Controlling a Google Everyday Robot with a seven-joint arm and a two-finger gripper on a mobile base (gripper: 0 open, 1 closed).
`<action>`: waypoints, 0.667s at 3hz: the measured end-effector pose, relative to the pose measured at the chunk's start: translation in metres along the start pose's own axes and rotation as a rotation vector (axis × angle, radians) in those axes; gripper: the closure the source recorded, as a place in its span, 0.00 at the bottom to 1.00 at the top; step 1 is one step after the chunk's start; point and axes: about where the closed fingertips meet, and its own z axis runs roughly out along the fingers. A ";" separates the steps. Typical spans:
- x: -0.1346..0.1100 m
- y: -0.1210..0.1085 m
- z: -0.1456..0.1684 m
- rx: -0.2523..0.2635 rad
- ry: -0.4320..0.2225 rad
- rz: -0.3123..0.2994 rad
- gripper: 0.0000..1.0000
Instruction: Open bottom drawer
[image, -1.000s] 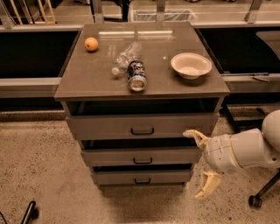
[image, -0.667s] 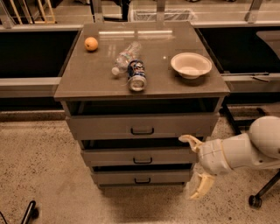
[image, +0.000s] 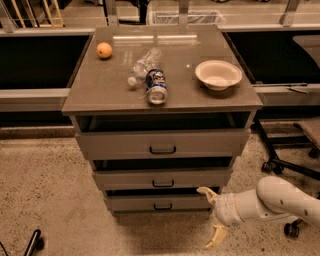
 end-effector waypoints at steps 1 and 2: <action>0.000 0.000 0.000 0.000 0.000 0.000 0.00; 0.006 -0.006 0.013 -0.037 0.017 -0.023 0.00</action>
Offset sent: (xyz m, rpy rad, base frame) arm 0.0097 0.0091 -0.0098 -0.0212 0.0343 0.0645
